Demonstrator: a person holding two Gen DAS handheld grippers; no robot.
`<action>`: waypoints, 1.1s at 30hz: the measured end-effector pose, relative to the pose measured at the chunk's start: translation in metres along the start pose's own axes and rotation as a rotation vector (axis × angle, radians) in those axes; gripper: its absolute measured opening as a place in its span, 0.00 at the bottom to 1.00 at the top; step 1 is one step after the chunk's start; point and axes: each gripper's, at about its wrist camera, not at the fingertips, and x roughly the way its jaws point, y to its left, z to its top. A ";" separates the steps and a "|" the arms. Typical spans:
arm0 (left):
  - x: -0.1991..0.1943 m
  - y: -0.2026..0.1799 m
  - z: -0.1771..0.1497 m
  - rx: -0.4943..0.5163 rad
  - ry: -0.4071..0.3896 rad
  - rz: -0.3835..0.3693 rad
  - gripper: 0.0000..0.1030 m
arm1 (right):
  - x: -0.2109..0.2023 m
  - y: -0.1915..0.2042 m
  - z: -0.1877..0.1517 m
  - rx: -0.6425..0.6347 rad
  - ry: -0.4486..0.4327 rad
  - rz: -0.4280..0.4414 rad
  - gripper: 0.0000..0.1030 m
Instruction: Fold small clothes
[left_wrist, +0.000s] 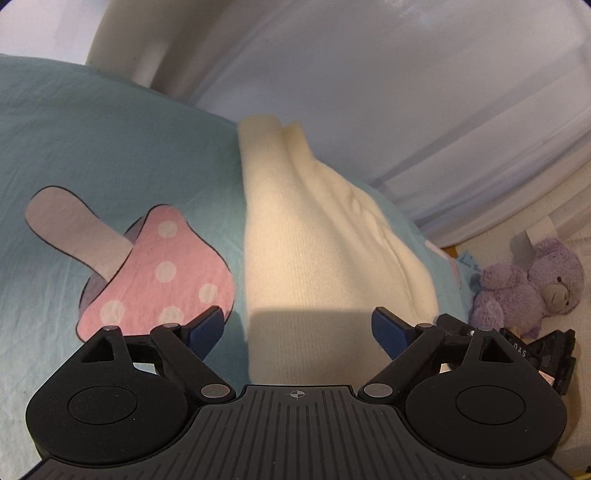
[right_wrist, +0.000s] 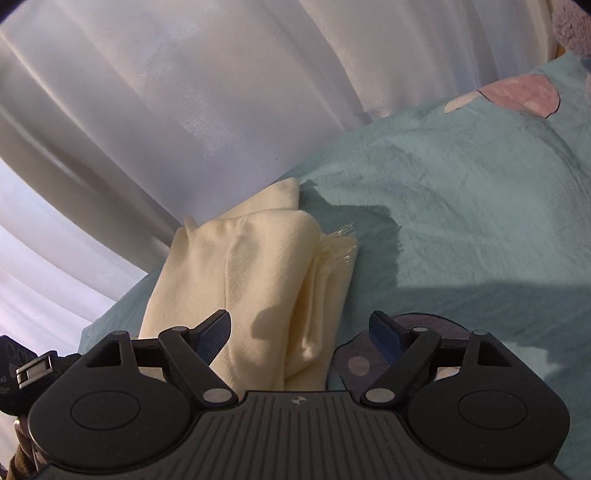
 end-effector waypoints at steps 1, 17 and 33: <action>0.006 0.002 0.003 -0.010 0.003 -0.017 0.89 | 0.007 -0.008 0.005 0.037 0.017 0.033 0.80; 0.020 0.004 0.011 -0.061 -0.057 -0.022 0.38 | 0.052 0.009 0.014 -0.008 0.085 0.153 0.35; -0.108 0.025 -0.044 -0.024 -0.197 0.386 0.44 | 0.058 0.121 -0.038 -0.270 0.168 0.102 0.39</action>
